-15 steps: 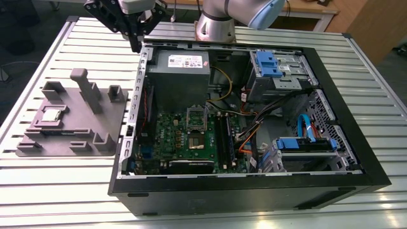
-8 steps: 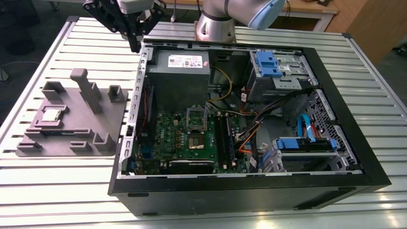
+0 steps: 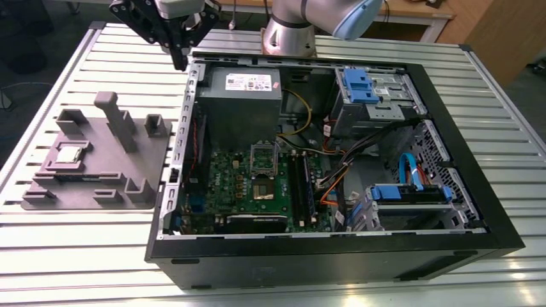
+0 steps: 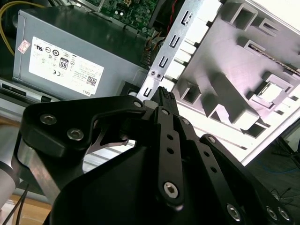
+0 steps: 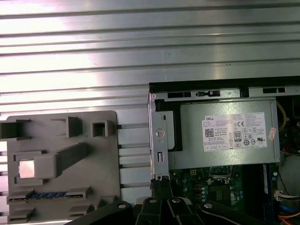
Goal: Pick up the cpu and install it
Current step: 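Reach for the cpu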
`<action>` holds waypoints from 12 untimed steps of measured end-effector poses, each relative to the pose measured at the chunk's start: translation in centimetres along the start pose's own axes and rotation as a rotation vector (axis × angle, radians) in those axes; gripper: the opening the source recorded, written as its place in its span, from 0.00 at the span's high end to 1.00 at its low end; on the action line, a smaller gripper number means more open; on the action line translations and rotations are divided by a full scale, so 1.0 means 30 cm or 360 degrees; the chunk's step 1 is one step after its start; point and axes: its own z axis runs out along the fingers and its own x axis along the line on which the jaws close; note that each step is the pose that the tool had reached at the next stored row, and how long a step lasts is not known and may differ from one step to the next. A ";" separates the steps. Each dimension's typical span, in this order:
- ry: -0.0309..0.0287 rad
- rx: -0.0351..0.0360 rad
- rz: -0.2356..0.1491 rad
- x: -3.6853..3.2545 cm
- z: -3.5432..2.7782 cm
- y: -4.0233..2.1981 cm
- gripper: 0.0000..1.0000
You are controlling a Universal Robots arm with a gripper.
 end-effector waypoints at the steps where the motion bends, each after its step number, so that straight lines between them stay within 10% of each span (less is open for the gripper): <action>1: 0.00000 0.0000 0.0000 0.001 0.000 0.000 0.89; 12: -0.00001 0.0000 0.0000 0.008 0.000 -0.001 0.89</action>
